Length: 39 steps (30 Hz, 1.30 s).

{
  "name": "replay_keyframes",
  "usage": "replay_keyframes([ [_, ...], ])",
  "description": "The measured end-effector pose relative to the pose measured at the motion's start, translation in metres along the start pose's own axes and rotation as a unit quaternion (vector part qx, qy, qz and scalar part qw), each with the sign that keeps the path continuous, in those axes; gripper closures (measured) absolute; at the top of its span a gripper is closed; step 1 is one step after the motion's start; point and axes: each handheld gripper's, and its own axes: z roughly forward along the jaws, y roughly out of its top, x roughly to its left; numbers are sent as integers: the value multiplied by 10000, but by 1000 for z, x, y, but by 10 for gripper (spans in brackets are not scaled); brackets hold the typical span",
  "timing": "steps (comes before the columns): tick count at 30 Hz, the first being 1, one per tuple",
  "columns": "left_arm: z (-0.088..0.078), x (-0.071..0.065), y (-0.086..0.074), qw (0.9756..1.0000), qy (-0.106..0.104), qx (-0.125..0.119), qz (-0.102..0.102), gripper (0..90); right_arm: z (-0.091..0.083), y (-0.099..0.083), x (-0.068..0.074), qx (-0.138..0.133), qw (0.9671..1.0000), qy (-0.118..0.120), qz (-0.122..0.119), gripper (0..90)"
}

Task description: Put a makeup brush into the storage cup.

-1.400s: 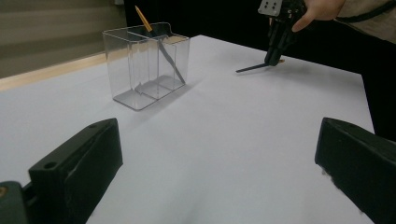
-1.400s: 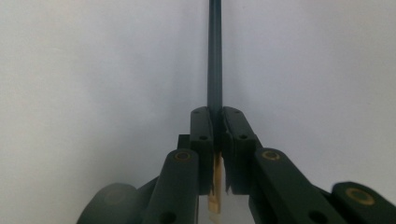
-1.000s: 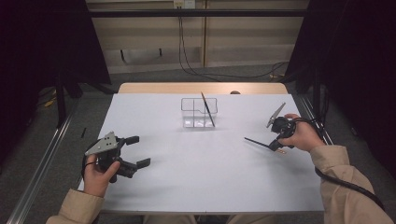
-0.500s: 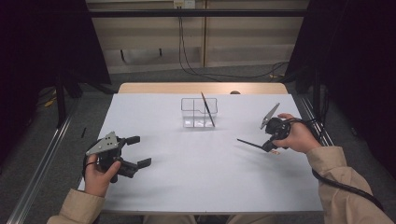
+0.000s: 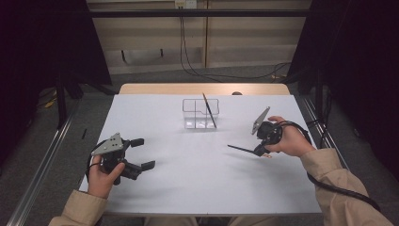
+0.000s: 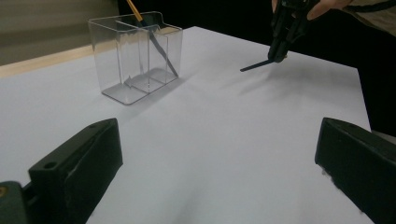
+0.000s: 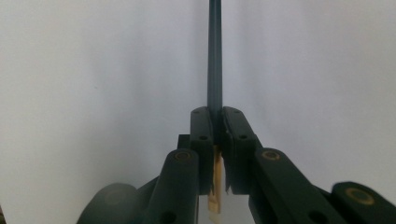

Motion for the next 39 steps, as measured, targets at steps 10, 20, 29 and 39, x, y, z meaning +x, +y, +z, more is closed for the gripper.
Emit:
replay_keyframes([
  [10,9,-1,6,9997,-124,183,64,6,5,14,11,-26,9996,69,-255,840],
  [20,10,-1,5,9997,-139,187,29,6,7,35,25,-120,9982,128,-577,840],
  [29,10,0,5,9997,-136,208,40,6,12,53,36,-108,9965,206,-800,840],
  [39,16,-1,8,9994,-219,247,40,6,18,70,46,-173,9945,252,-998,840],
])
